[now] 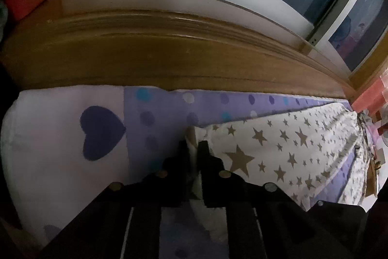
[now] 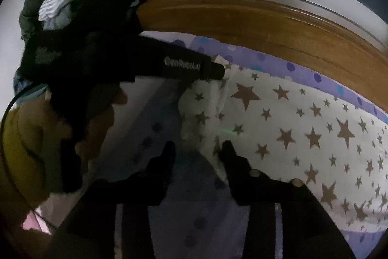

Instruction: Organize soft objects

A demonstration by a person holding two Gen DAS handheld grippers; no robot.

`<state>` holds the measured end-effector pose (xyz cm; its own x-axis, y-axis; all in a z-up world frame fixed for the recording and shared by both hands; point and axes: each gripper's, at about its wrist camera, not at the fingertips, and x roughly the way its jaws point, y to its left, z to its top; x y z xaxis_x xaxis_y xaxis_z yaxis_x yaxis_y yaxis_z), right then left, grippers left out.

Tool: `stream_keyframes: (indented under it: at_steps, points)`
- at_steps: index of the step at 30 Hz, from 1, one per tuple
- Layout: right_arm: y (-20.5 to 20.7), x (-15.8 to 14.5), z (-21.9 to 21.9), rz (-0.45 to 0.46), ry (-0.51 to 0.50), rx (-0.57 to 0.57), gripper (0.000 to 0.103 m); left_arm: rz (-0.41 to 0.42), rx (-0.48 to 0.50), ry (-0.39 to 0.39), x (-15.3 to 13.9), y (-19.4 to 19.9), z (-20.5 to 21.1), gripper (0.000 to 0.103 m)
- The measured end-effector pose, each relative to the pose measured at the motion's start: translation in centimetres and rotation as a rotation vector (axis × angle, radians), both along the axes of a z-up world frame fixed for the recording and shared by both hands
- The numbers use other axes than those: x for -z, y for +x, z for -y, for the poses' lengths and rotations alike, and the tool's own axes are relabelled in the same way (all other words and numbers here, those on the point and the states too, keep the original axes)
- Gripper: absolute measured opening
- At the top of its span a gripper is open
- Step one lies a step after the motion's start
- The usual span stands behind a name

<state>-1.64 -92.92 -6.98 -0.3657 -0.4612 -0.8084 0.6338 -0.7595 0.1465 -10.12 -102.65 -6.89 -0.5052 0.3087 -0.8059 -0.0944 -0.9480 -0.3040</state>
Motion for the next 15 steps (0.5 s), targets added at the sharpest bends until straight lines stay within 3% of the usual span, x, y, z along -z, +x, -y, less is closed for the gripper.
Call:
stream_keyframes:
  at_steps: [4, 10, 15]
  points:
    - [1.1, -1.3, -1.4, 0.019, 0.000, -0.023, 0.043, -0.025, -0.033, -0.064, -1.5, 1.8, 1.3, 0.020]
    - [3.1, -2.3, -4.0, -0.052, 0.044, 0.008, 0.044, 0.031, -0.060, 0.059, -2.4, 4.3, 3.2, 0.020]
    - [5.0, -3.1, -6.4, -0.111, 0.087, 0.076, 0.044, 0.034, -0.047, 0.058, -2.9, 6.0, 2.5, 0.022]
